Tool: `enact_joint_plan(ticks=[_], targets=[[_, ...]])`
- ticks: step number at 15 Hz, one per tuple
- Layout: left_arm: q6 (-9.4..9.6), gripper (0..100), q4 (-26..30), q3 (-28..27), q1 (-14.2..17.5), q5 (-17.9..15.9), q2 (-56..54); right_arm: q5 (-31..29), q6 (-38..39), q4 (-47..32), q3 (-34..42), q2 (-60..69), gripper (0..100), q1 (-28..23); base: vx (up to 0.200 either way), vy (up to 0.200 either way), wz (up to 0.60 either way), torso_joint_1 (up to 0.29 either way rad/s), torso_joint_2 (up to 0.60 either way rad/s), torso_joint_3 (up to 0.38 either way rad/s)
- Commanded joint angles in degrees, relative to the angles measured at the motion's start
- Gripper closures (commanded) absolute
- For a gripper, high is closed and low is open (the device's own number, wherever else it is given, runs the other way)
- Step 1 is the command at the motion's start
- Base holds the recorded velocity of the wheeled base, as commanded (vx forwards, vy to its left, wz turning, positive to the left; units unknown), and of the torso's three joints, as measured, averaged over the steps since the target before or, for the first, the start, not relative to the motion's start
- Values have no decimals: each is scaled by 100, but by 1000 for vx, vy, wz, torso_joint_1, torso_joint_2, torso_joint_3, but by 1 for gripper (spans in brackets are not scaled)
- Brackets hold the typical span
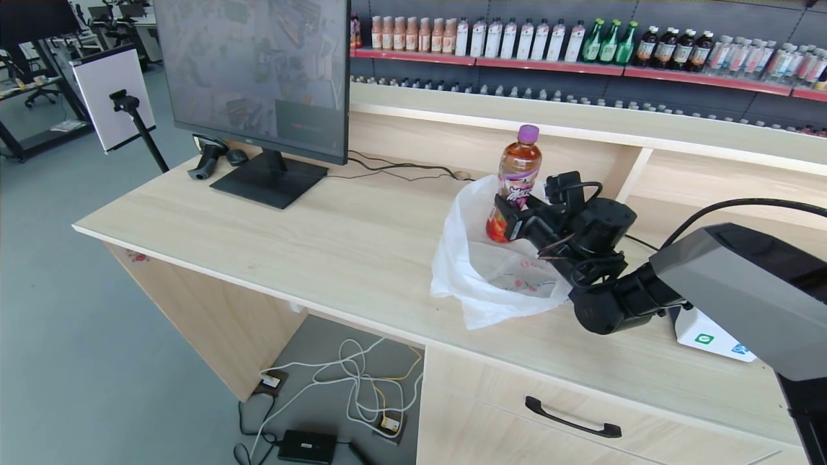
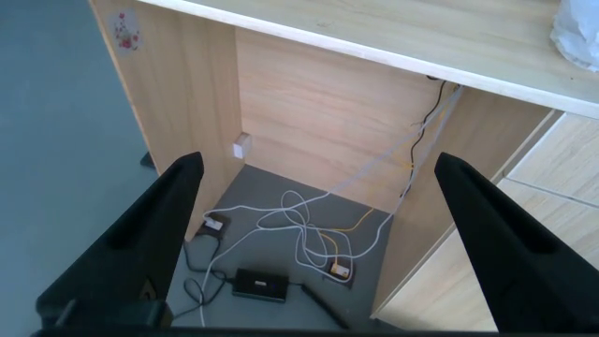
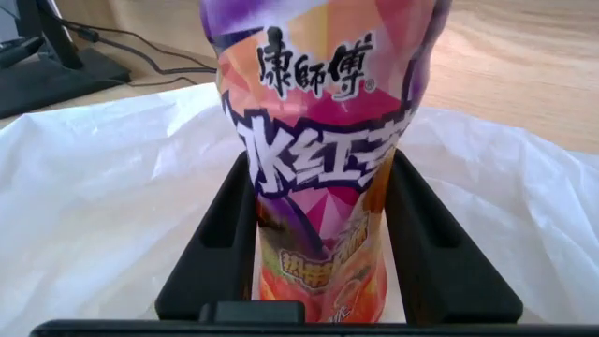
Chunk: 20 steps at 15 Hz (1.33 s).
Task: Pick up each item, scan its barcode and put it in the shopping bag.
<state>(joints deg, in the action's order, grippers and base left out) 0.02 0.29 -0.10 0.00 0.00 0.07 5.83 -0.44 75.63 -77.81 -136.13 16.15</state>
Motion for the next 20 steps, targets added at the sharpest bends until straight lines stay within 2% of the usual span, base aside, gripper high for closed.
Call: enact_joint_plan(ticks=[1, 2, 3, 11, 14, 20], targets=[[-2, 0, -3, 1, 0, 0, -7, 6, -9, 31, 21, -63, 100, 11, 0, 0, 0, 0, 0, 0], [6, 0, -3, 1, 0, 0, 1, 6, -9, 31, 29, -63, 100, 11, 0, 0, 0, 0, 0, 0], [6, 0, -3, -8, 0, 0, 1, 6, -9, 31, 29, -63, 0, 11, 0, 0, 0, 0, 0, 0], [6, 0, -3, 1, 0, 0, 1, -91, -220, 672, 152, 368, 0, 151, 0, 0, 0, 0, 0, 0], [6, 0, 6, 1, 0, 0, 1, -591, -193, 1217, 1146, 1185, 0, 239, 0, 0, 0, 0, 0, 0], [-2, 0, -3, 1, 0, 0, 1, -741, -396, 1437, 3439, 2820, 0, 257, 0, 0, 0, 0, 0, 0]])
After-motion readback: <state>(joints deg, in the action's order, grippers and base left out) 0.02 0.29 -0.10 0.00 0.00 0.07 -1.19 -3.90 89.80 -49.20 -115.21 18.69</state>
